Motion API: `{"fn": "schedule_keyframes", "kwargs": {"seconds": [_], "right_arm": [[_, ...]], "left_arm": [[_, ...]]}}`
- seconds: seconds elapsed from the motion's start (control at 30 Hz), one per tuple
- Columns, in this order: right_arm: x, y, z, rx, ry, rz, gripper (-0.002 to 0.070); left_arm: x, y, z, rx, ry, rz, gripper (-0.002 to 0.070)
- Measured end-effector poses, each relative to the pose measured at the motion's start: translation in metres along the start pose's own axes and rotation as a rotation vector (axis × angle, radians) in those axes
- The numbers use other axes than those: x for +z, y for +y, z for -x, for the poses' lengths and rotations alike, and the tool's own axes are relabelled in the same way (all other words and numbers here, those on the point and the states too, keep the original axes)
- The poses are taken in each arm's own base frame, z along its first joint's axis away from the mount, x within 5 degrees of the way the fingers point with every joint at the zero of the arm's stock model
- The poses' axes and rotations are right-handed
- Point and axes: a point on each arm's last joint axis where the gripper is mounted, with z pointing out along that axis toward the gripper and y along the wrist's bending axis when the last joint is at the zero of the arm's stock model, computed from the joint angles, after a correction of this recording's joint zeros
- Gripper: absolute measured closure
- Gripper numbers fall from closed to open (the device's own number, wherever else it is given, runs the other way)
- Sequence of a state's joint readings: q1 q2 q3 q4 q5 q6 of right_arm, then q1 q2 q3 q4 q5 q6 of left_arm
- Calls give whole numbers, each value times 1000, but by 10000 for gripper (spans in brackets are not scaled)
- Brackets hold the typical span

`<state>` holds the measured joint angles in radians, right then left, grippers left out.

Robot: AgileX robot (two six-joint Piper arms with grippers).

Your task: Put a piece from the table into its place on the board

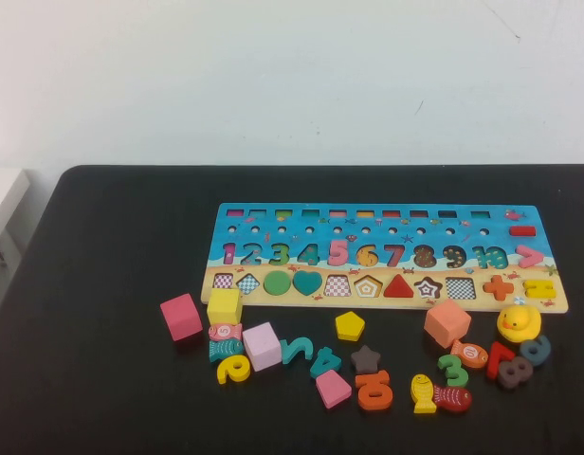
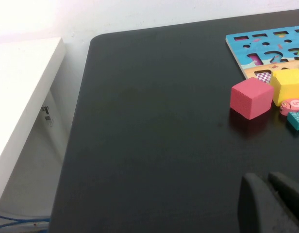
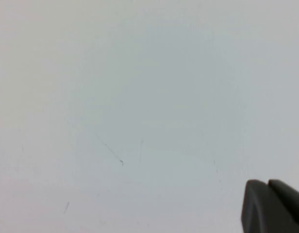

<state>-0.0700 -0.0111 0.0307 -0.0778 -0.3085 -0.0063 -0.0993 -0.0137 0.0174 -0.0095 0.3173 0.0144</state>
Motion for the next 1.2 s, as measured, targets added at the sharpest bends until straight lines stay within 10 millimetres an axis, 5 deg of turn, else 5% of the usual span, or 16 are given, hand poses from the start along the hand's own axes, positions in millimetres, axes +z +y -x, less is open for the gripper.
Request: {"fn": "schedule_keyframes", "kwargs": {"seconds": [0.3,0.6,0.83,0.93,1.2], "right_arm": [[4,-7,82,-8,19,-19,657],[47,-14,129,-3,456,-19,657],[105,-12,120,-58,729,46,657],[122,-10,106,-122,793,103,658],[177,17,50,125,1002,308,658]], "left_arm": [[0,0,0,0,0,0,676],[0,0,0,0,0,0,676],[0,0,0,0,0,0,676],[0,0,0,0,0,0,676],[0,0,0,0,0,0,676]]}}
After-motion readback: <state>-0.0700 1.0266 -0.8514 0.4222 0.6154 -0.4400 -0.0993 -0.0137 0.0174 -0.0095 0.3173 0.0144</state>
